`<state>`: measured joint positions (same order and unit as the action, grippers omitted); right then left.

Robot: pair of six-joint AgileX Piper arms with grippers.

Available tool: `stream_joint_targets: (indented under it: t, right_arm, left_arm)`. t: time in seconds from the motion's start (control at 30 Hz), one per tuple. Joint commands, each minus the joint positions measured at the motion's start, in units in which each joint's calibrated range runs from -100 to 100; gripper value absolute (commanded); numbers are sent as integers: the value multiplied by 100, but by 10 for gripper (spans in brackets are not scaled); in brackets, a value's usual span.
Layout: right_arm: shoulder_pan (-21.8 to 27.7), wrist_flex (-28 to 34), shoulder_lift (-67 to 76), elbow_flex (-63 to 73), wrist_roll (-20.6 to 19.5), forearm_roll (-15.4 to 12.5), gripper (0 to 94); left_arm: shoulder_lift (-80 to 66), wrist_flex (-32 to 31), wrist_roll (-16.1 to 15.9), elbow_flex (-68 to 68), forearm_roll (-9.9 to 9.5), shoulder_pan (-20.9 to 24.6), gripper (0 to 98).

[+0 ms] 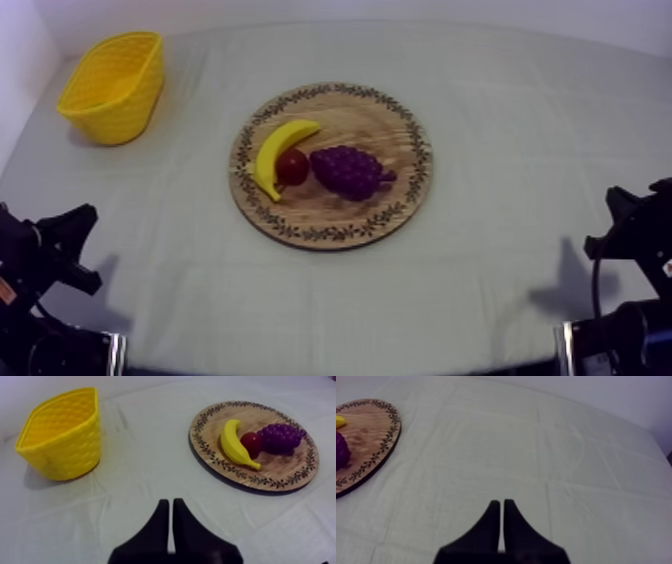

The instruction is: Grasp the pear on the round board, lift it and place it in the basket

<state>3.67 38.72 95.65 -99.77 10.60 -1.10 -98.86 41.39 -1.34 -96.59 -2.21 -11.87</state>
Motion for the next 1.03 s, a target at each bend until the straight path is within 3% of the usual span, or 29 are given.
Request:
stream_joint_targets:
  t: [0.0, 0.23, 0.43, 0.57, 1.0]
  right_arm:
    - [0, -1, 2, -1, 3, 0, 4]
    - [1, -1, 2, -1, 3, 0, 4]
    - [6, -1, 2, -1, 3, 0, 4]
    - [8, -1, 2, -1, 3, 0, 4]
    - [8, -1, 2, -1, 3, 0, 4]
  left_arm:
    - [-83, 197, 243, 31, 11, 140, 2]
    - [-111, 278, 305, 49, 9, 373, 0]
    - [-114, -532, 775, -223, 13, 386, 0]
    - [-114, -711, 1000, -279, 13, 387, 0]
    - [-114, -767, 1064, -296, 14, 388, 0]
